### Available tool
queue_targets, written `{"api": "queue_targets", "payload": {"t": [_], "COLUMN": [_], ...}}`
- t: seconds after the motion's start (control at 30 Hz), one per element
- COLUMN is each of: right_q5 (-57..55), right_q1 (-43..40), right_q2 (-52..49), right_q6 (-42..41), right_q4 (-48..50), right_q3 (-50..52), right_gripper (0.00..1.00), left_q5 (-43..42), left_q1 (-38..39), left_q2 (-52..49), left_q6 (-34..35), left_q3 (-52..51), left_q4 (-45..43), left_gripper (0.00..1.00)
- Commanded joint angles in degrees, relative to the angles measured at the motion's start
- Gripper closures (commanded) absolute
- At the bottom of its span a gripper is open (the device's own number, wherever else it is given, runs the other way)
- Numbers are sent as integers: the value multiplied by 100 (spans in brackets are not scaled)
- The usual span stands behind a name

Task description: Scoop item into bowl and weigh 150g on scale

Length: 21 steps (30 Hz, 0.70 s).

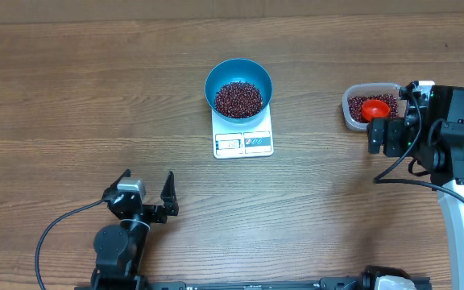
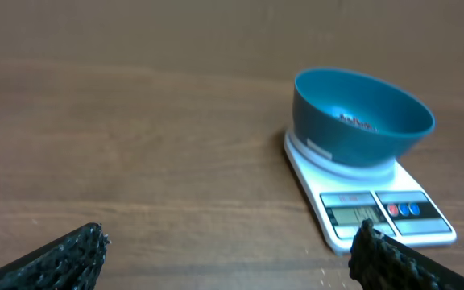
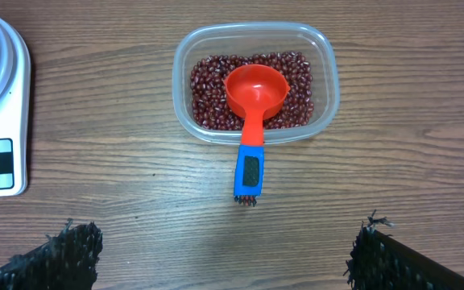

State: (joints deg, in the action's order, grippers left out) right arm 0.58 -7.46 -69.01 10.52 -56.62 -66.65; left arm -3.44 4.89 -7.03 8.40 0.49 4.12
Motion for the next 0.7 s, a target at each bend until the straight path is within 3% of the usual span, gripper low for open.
{"api": "queue_targets", "payload": {"t": [0.0, 0.67], "right_q5": [-52, -52], "right_q1": [11, 11], "right_q2": [11, 11], "right_q6": [-24, -24], "right_q4": [9, 9], "right_q3": [-201, -201], "right_gripper": [0, 0], "left_q5": [-59, 136], "left_q1": [-125, -315], "left_q2": [361, 688], "left_q6": [-437, -1161], "left_q3": [-22, -22], "left_q4": [20, 52], "left_gripper": [1, 1]}}
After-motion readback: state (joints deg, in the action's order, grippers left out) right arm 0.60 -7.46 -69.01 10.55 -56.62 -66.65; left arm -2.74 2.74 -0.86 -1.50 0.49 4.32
